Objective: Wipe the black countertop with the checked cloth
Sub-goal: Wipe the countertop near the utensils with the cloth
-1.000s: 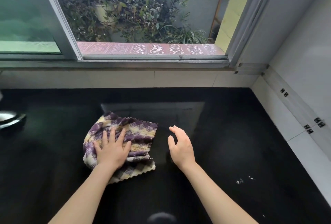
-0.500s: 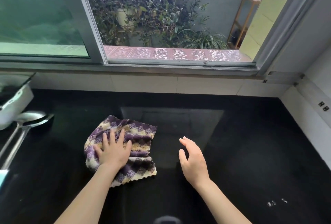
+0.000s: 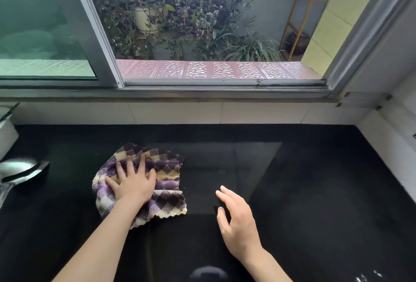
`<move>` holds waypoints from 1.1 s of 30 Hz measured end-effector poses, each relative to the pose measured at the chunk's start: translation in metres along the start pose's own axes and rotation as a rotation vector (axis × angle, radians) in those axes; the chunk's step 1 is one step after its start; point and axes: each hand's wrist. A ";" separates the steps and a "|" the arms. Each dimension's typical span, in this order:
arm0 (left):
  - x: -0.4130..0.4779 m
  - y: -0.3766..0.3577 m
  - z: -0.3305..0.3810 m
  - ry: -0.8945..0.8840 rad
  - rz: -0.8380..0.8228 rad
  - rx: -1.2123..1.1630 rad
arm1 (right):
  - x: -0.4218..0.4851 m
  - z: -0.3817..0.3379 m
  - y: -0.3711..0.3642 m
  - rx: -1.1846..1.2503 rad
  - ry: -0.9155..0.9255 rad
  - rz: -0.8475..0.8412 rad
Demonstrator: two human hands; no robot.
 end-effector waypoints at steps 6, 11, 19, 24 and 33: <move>0.034 0.008 -0.009 -0.035 -0.002 0.011 | 0.001 0.003 -0.003 0.016 0.023 0.039; 0.062 0.015 -0.014 -0.060 -0.034 0.021 | -0.002 0.008 0.000 -0.024 0.066 0.067; 0.077 0.022 -0.016 -0.070 -0.133 0.020 | -0.008 0.009 0.007 -0.147 0.012 -0.003; 0.058 0.024 -0.016 -0.113 -0.142 0.003 | 0.001 -0.005 0.014 -0.168 -0.013 -0.019; 0.011 0.018 -0.025 -0.133 -0.164 0.011 | -0.001 -0.021 0.016 -0.170 -0.017 -0.054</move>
Point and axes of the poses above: each hand's wrist, its own x-axis towards the middle knuckle, its own y-axis out of the back of the hand, z = x × y, and after that the axes turned 12 degrees about -y, right-handed
